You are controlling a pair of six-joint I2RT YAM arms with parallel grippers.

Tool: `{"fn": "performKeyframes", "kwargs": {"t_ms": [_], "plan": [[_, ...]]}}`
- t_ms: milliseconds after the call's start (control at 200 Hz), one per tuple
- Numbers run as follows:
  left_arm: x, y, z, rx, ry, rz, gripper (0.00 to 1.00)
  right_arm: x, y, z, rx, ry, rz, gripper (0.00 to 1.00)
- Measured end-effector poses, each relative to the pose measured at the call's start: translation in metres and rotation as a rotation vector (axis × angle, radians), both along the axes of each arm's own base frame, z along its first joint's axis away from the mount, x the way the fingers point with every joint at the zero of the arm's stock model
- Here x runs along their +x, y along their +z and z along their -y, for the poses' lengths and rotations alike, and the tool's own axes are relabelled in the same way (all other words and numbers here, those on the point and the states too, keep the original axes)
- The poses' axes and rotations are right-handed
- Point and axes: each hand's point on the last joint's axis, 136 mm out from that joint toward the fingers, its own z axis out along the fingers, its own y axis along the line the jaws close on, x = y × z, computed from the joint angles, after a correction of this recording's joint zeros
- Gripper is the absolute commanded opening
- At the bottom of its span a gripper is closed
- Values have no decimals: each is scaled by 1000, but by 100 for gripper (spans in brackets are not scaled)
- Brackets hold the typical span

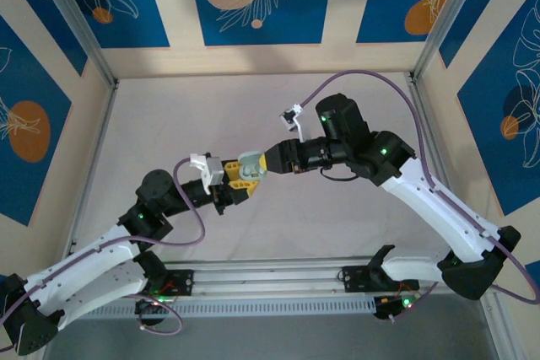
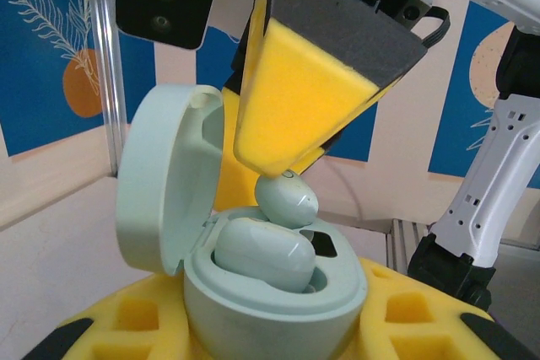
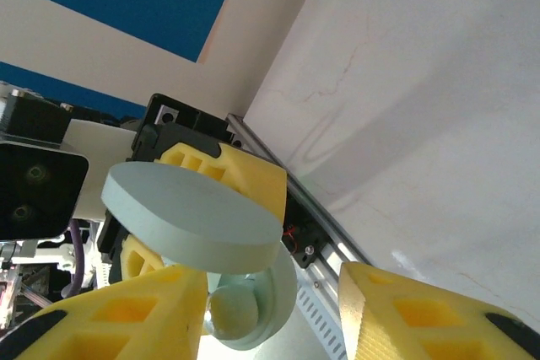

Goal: Insert the wireless bluetooth earbuds into the charging case

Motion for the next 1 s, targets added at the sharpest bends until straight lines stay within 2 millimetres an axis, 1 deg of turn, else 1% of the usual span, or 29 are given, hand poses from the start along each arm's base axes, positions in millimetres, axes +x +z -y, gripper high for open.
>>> {"fn": "performKeyframes", "kwargs": {"t_ms": [75, 235, 315, 420, 595, 815, 865, 1000], "plan": [[0, 0, 0, 0, 0, 0, 30, -2, 3, 1, 6, 0, 5, 41], [0, 0, 0, 1, 0, -1, 30, -5, 5, 2, 15, 9, 3, 28], [0, 0, 0, 1, 0, -1, 30, -7, 6, 0, 20, 17, -7, 25], [0, 0, 0, 1, 0, -1, 30, -10, 6, -1, 24, 28, -11, 23], [0, 0, 0, 1, 0, -1, 30, -12, 6, -3, 24, 34, -12, 24], [1, -1, 0, 2, 3, -2, 30, -7, 6, -8, 20, 35, -15, 24], [1, -1, 0, 2, 5, -3, 30, -6, 5, -8, 19, 34, -15, 22], [2, -1, 0, 1, 8, -3, 30, -6, 7, -8, 21, 32, -11, 23]]}}
